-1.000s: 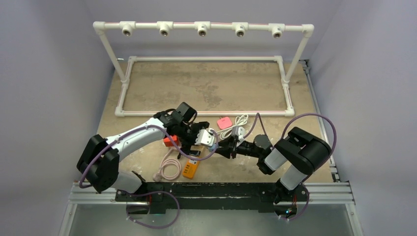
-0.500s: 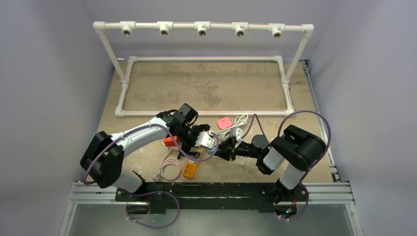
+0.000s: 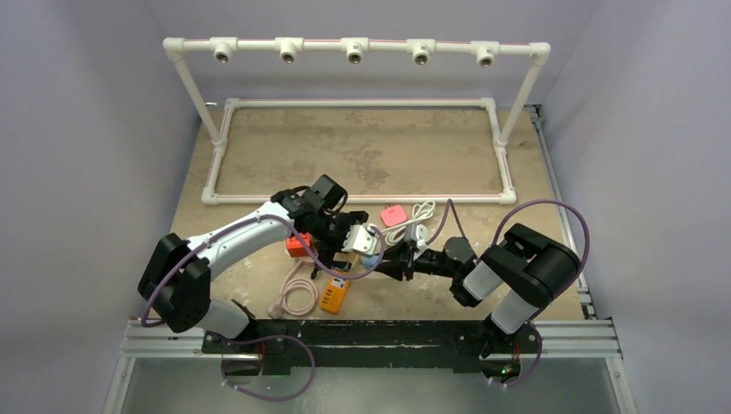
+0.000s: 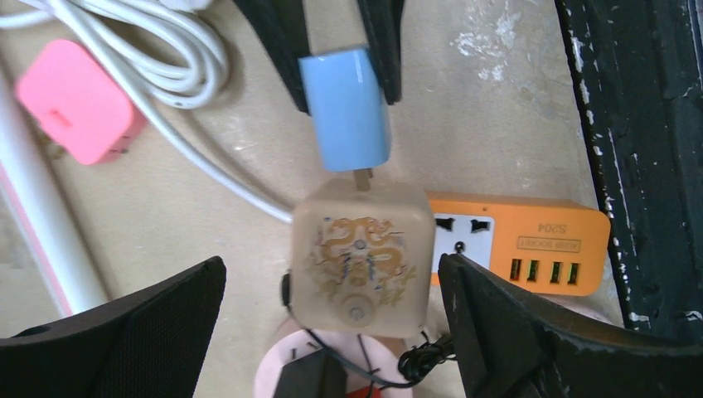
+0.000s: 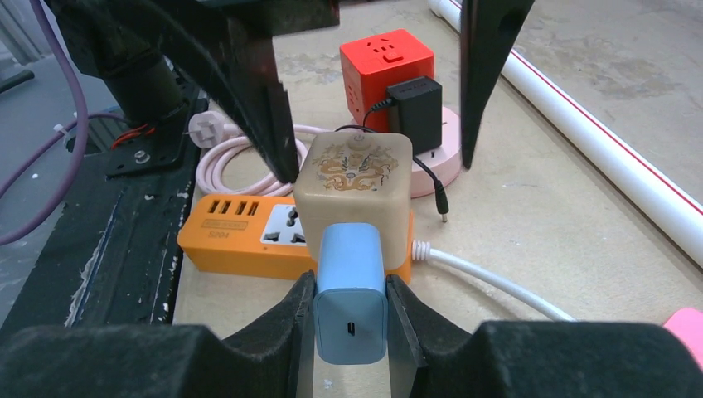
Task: Insert the plug
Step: Insert the plug into the socket.
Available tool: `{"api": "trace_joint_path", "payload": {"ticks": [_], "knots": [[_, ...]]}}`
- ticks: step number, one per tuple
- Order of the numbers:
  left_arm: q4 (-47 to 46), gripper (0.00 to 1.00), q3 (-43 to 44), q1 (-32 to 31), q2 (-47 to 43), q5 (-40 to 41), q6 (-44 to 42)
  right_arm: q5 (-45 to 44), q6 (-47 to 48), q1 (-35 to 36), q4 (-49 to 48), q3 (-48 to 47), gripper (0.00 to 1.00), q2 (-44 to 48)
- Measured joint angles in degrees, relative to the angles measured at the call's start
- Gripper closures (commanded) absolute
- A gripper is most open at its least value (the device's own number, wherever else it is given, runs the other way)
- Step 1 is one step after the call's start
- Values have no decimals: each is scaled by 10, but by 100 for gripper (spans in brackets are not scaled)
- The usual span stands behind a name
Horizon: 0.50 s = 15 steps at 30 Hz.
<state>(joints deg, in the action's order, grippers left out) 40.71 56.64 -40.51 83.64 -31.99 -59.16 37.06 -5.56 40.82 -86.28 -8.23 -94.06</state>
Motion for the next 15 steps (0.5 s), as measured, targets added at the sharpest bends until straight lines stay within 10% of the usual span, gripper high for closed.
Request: {"api": "trace_joint_path", "payload": {"ticks": [15], "knots": [[27,1,125,6,9,-33,44,-1,7,0,0,3,100,-10]]}}
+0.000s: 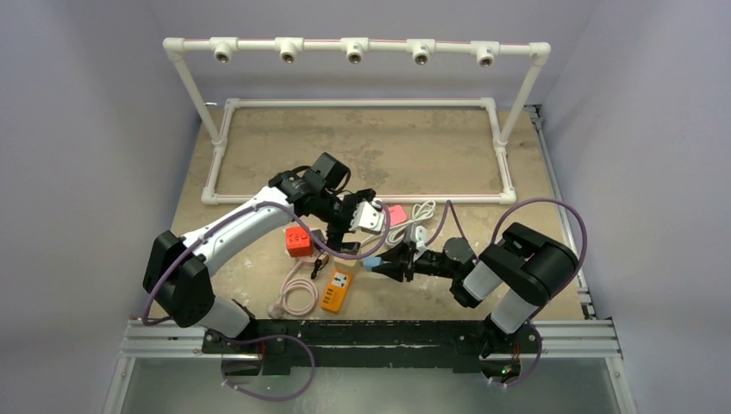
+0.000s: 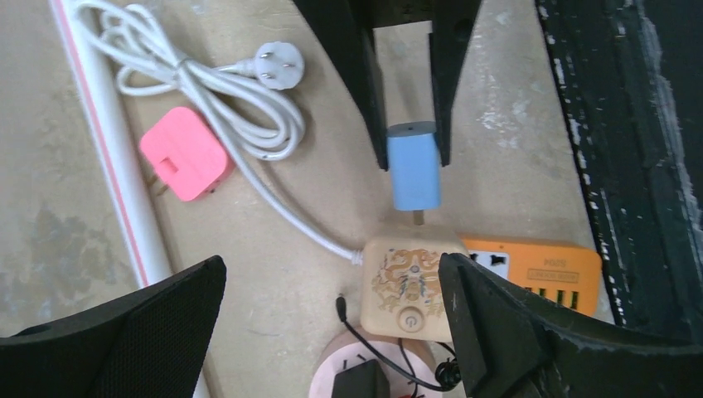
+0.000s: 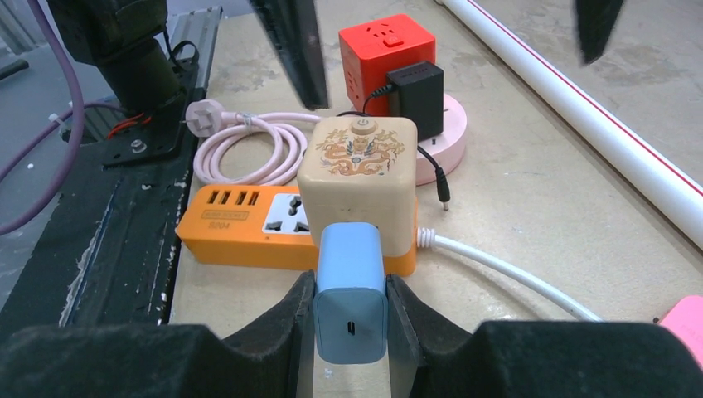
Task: Insert the plug
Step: Insert the plug into the socket.
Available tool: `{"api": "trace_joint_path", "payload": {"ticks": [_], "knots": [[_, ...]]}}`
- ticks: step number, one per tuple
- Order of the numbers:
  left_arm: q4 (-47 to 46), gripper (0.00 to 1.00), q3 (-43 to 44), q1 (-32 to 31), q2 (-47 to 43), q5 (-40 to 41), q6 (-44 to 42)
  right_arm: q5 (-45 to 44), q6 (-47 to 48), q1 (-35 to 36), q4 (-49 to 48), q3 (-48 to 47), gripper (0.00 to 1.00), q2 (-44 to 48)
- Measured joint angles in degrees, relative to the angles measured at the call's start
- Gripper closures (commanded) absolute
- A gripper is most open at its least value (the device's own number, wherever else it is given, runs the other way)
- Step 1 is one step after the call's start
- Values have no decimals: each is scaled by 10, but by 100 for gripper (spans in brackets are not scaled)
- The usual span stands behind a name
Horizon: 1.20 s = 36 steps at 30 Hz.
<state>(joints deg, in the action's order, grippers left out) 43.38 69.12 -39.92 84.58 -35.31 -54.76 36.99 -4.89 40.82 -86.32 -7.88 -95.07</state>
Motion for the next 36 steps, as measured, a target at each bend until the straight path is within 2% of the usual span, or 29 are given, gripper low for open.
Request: {"api": "trace_joint_path", "payload": {"ticks": [3,5,9,15,20,25,30,36], "knots": [[44,1,14,4,27,-36,-34,-1,4,0,0,1,100,2],[42,2,4,4,38,-52,-43,-2,6,0,0,1,100,3],[8,15,-66,0,12,-56,-47,-3,8,0,0,2,100,-1],[8,19,-92,-12,11,-47,-54,-5,9,0,0,3,100,-24],[-37,32,-125,-12,4,-24,-48,-11,9,0,0,5,100,-33],[-68,40,-148,-12,-2,9,-36,-15,9,0,0,9,100,-32],[-78,55,-156,-12,-13,26,-22,-15,9,0,0,9,100,-32],[-91,61,-168,-5,-21,24,-17,-17,8,0,0,9,100,-30]]}}
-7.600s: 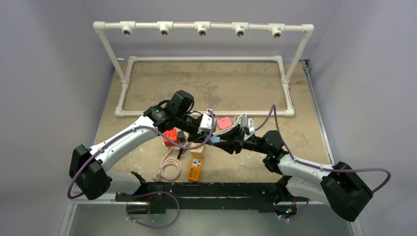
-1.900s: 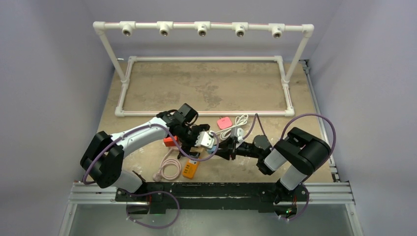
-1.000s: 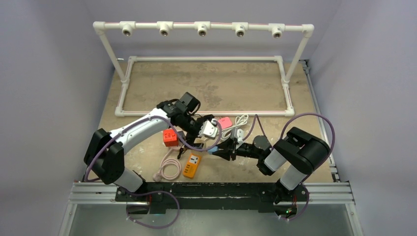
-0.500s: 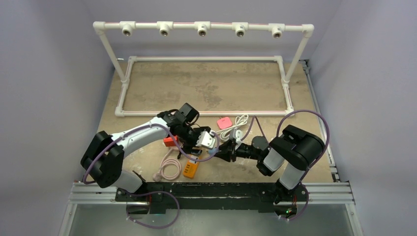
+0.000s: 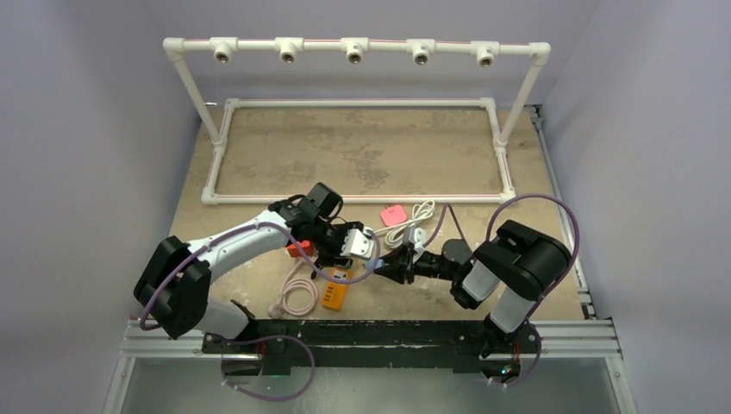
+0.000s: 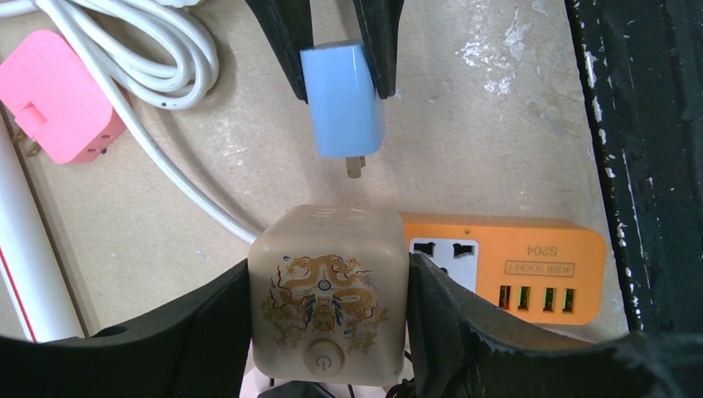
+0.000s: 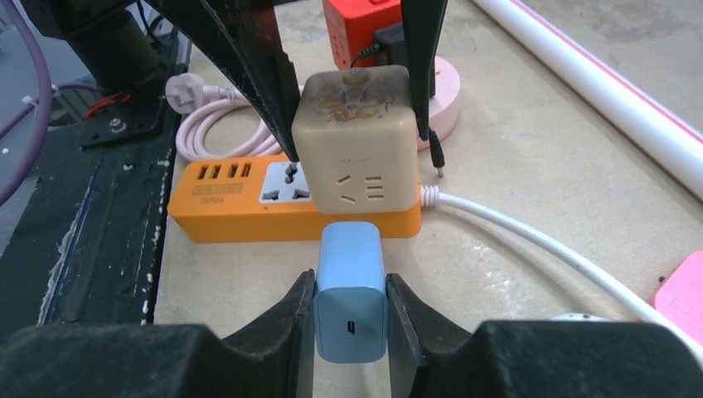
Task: Insert the plug
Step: Insert the plug into the socket.
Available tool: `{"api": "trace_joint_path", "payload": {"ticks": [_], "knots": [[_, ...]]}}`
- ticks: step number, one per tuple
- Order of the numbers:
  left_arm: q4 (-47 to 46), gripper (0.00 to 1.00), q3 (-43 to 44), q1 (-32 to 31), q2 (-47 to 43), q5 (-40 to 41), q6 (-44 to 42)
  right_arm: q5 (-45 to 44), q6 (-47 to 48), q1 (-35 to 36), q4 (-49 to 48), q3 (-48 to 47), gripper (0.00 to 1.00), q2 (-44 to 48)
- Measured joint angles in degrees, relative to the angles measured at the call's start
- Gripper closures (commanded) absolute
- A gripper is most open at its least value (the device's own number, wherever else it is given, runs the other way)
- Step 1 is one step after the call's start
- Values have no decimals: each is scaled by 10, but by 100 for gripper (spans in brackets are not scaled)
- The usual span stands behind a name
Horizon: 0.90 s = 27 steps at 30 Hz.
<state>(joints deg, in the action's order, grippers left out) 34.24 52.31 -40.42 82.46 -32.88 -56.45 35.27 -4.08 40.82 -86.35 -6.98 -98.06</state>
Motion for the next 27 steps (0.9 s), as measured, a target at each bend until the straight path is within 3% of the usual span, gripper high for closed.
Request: {"api": "trace_joint_path", "payload": {"ticks": [9,27], "knots": [[-43,64,-35,23,-23,-15,12,-2,1,0,0,-2,100,17],[-37,67,-31,29,-14,-32,-5,-4,24,0,-1,-43,100,-3]]}}
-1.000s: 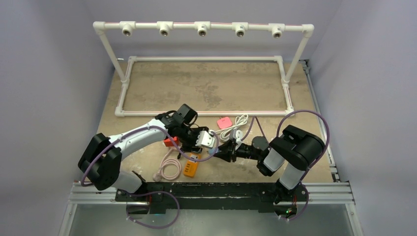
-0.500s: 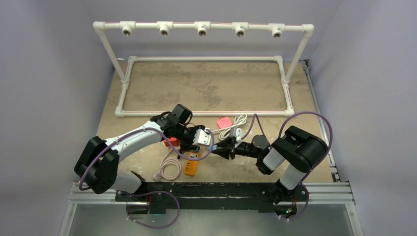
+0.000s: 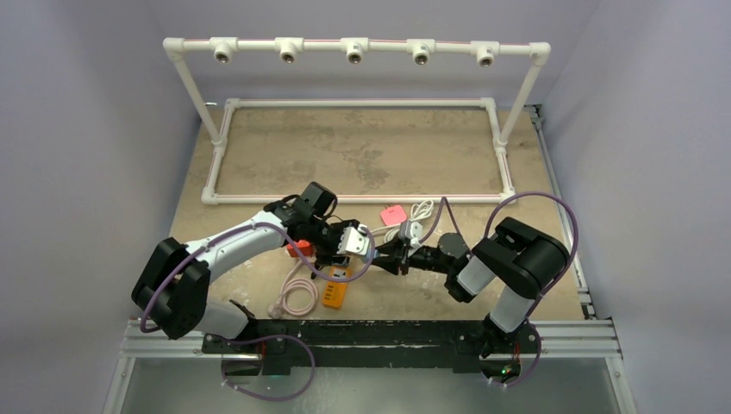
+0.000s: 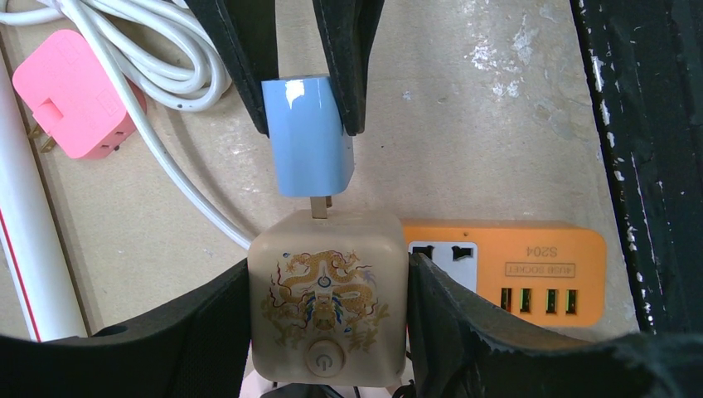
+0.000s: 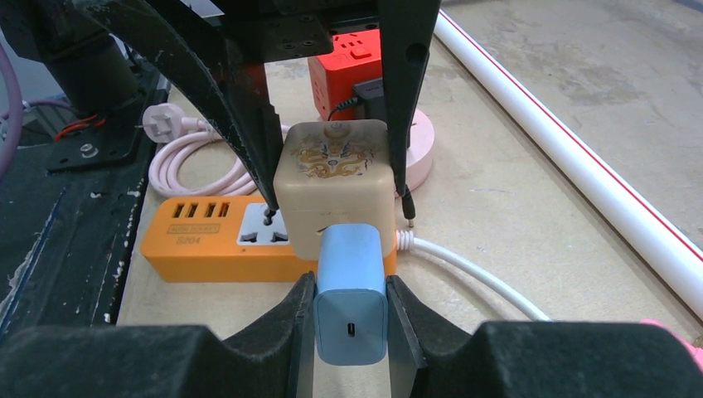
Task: Insert the plug
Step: Insert the plug into the socket.
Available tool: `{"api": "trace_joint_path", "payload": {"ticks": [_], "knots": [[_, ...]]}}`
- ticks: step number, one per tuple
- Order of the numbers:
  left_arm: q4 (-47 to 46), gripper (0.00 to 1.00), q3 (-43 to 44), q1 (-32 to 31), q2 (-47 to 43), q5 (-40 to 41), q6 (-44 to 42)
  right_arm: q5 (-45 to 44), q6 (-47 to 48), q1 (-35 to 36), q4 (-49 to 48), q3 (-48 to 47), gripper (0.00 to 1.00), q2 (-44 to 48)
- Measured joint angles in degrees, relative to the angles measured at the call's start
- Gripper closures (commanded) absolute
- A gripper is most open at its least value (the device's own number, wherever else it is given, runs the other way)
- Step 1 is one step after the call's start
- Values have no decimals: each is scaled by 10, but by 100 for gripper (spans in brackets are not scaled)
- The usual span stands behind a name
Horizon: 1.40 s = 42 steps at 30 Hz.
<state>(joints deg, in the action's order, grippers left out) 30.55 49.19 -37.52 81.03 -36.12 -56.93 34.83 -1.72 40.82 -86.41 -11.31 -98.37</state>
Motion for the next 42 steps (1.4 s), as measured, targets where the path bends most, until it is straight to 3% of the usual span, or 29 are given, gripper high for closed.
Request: {"api": "trace_joint_path", "payload": {"ticks": [23,42], "knots": [[12,69,8,4,8,-7,-14,17,39,0,-19,-12,100,-52],[17,91,24,-3,26,-3,4,0,34,10,1,-12,100,-28]]}}
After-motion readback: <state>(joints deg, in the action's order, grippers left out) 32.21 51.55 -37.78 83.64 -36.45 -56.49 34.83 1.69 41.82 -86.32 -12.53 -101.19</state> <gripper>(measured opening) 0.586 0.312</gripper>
